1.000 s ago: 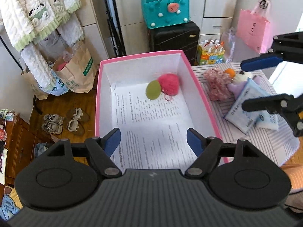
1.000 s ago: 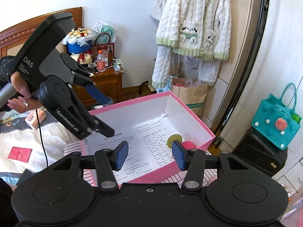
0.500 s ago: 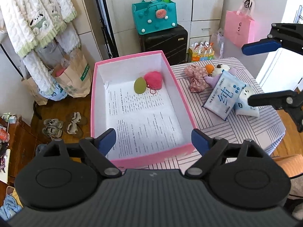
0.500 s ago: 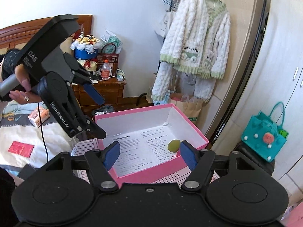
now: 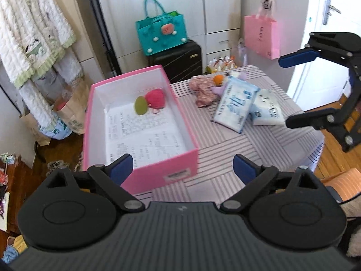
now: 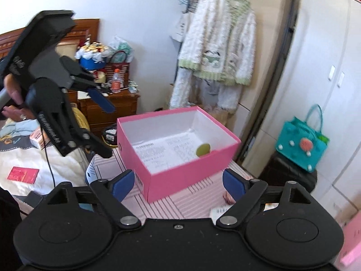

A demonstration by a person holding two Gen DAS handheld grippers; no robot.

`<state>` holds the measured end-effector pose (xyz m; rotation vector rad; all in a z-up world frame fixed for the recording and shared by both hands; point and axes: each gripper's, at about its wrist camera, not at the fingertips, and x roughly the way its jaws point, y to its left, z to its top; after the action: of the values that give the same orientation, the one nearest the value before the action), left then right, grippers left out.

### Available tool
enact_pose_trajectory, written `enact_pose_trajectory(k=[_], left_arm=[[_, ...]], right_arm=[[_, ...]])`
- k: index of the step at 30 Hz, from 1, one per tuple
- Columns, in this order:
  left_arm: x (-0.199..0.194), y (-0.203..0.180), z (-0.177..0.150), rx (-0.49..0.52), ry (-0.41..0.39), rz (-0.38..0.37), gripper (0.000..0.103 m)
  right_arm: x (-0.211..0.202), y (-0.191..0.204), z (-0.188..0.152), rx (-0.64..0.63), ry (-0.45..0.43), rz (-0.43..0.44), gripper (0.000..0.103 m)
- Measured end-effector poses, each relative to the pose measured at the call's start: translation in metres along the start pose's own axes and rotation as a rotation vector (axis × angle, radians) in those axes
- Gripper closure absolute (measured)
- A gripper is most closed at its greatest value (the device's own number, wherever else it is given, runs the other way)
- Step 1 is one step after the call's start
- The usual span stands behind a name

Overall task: Organize soft objects
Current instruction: 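Move both grippers back toward the items on the table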

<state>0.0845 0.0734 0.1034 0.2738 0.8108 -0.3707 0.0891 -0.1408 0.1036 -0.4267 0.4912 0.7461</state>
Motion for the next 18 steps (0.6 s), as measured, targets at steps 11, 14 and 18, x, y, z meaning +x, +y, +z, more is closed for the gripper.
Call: enact_pose_trajectory(k=[11, 14, 18], left_arm=[[0.008, -0.045, -0.031, 0.024, -0.035, -0.110, 0.006], [0.015, -0.056, -0.040, 0.025, -0.066, -0.126, 0.006], [0.030, -0.070, -0.050, -0.001, -0.109, -0.154, 0.006]], right_arm=[[-0.028, 0.004, -0.072, 0.127, 0.027, -0.087, 0.012], [-0.027, 0.002, -0.091, 0.151, 0.037, -0.105, 0.011], [-0.022, -0.007, -0.112, 0.175, 0.042, -0.133, 0.011]])
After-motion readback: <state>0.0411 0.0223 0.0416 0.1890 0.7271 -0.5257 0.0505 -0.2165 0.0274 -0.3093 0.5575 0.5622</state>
